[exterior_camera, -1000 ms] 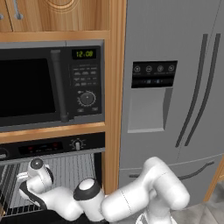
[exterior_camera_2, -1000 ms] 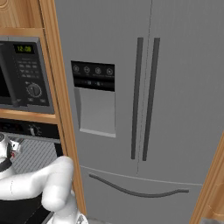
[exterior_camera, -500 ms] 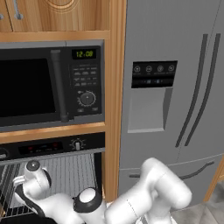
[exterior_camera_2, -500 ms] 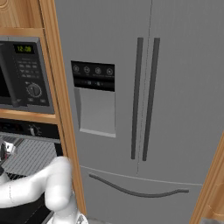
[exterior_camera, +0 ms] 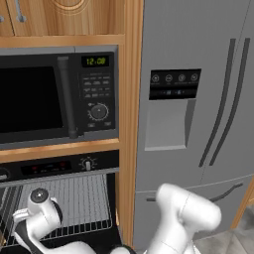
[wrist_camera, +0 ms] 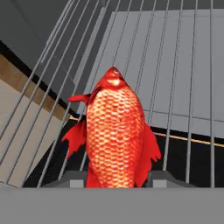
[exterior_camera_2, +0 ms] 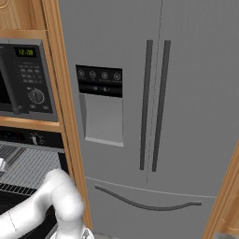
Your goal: Take the fish from the oven and place it on the plate on the counter.
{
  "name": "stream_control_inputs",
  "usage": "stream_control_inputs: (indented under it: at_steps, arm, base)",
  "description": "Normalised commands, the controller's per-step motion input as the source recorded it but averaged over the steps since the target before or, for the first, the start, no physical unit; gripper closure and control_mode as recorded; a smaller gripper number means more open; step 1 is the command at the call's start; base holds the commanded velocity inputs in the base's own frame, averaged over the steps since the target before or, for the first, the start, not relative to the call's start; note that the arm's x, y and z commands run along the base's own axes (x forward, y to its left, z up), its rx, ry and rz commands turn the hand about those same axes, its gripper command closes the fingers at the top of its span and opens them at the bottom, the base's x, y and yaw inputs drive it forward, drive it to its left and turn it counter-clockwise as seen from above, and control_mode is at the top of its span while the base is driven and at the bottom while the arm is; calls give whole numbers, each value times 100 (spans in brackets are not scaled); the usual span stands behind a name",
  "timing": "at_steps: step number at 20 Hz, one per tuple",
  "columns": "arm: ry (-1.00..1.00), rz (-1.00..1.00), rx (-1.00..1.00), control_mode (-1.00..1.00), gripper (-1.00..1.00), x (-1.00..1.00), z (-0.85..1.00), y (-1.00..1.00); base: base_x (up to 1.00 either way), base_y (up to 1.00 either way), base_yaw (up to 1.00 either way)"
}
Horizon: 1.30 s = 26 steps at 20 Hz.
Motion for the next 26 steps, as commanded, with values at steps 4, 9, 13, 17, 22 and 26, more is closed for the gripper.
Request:
stream_control_inputs:
  at_steps: [4, 9, 13, 17, 22, 26]
  arm:
    - [0, 0, 6, -100, 100, -100, 90, -71]
    - [5, 0, 5, -100, 100, -100, 100, -82]
    - [2, 0, 4, -100, 100, -95, 100, -80]
    - [0, 0, 0, -100, 100, -54, 97, -64]
    - [-5, 0, 0, -100, 100, -38, 79, -41]
    - [0, 0, 0, -100, 100, -39, 67, -26]
  base:
    - [0, 0, 0]
    - [0, 0, 0]
    - [0, 0, 0]
    - [0, 0, 0]
    - [0, 0, 0]
    - [0, 0, 0]
